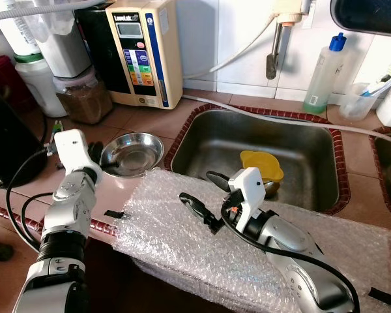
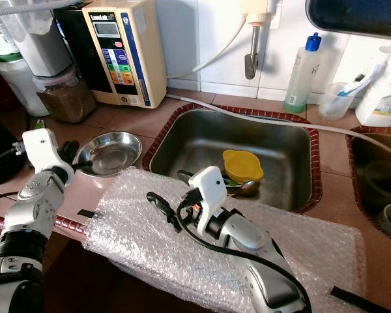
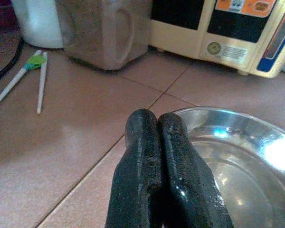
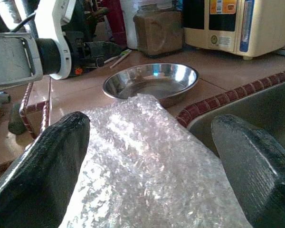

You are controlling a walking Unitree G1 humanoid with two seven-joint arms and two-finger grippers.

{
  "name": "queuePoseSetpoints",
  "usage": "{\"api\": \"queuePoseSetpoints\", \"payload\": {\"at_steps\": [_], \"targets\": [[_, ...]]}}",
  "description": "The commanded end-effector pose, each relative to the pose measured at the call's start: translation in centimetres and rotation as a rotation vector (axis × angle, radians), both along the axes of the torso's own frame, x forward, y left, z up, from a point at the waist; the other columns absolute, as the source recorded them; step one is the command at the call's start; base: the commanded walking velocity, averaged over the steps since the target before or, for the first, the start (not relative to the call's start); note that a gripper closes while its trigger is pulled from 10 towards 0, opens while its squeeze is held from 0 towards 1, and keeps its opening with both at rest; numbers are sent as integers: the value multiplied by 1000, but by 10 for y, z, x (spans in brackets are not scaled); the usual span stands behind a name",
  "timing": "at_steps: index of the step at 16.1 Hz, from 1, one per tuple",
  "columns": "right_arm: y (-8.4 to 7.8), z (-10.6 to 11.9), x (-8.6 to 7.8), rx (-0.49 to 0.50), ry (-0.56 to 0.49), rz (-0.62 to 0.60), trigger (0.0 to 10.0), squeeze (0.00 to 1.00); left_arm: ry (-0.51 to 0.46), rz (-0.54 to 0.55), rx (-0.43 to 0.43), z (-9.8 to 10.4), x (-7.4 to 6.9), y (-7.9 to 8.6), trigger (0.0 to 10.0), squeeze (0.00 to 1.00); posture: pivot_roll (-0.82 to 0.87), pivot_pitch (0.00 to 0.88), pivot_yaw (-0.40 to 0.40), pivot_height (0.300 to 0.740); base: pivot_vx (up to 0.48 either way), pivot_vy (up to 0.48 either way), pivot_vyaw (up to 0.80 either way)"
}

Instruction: Kitchen organization

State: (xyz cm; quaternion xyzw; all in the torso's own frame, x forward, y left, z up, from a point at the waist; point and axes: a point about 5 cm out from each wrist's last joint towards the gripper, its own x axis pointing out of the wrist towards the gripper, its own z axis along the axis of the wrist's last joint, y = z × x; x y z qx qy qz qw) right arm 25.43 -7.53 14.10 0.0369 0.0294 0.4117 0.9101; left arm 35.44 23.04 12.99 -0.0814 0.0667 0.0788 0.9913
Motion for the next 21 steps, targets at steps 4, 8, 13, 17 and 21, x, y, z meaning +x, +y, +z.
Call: {"api": "queuePoseSetpoints", "payload": {"at_steps": [4, 8, 13, 17, 21], "targets": [[0, 2, 2, -4, -19, -3, 10000, 0, -24, 37, -75, 1, -2, 7, 10000, 1000, -141, 0, 92, 740, 0, 0, 0], [0, 2, 3, -8, -23, -1, 10000, 0, 1, 65, -115, 3, 3, 6, 10000, 1000, -142, 0, 92, 740, 0, 0, 0], [1, 1, 4, -7, -25, -7, 10000, 0, 127, 36, -241, -8, 12, -6, 10000, 1000, -148, 0, 100, 740, 0, 0, 0], [2, 0, 2, 0, -23, -15, 10000, 0, 185, 77, -261, -18, 10, -4, 10000, 1000, -153, 0, 109, 740, 0, 0, 0], [3, 0, 3, 4, -24, -15, 10000, 0, 90, 101, -220, -1, 15, 5, 10000, 1000, -149, 0, 110, 740, 0, 0, 0]]}}
